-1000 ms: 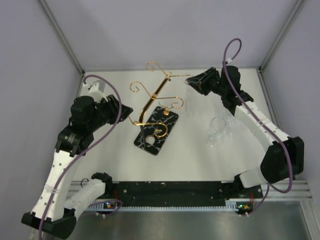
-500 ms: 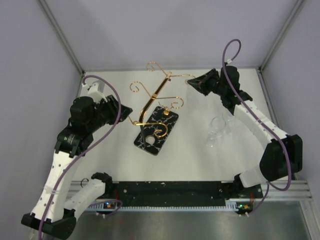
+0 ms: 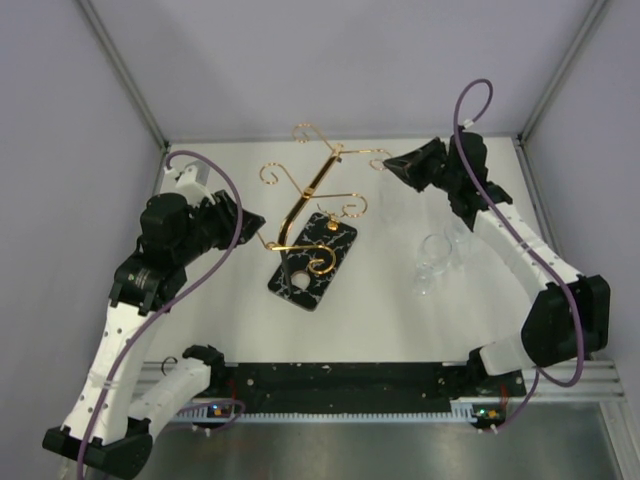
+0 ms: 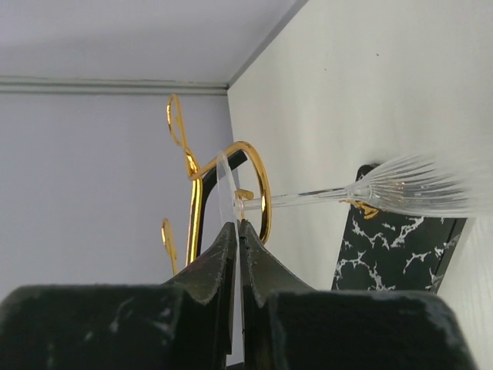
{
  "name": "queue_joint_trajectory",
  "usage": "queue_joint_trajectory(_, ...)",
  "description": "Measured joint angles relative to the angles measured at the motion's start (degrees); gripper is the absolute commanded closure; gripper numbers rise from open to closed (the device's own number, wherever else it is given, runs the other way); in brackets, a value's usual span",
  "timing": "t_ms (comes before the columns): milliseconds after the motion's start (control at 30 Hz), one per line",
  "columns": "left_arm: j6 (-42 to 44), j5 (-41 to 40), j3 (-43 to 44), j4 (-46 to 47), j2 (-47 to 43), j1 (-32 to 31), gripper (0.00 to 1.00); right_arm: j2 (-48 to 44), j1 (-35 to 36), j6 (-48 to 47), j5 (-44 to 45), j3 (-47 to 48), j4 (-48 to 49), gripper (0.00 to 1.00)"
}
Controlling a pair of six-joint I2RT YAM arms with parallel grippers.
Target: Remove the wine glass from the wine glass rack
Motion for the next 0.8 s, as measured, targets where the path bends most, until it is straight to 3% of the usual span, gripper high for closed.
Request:
queue_joint_trajectory(367, 0.28, 0.02, 0.0, -0.02, 0.0, 0.0, 0.59, 0.79, -2.49, -1.03, -0.04, 1.79, 0.22, 1.0)
queue_joint_trajectory(800, 0.72, 0.02, 0.0, -0.02, 0.02, 0.0, 0.6, 5.97, -2.14, 1.75, -6.19, 3.78, 5.62, 1.0)
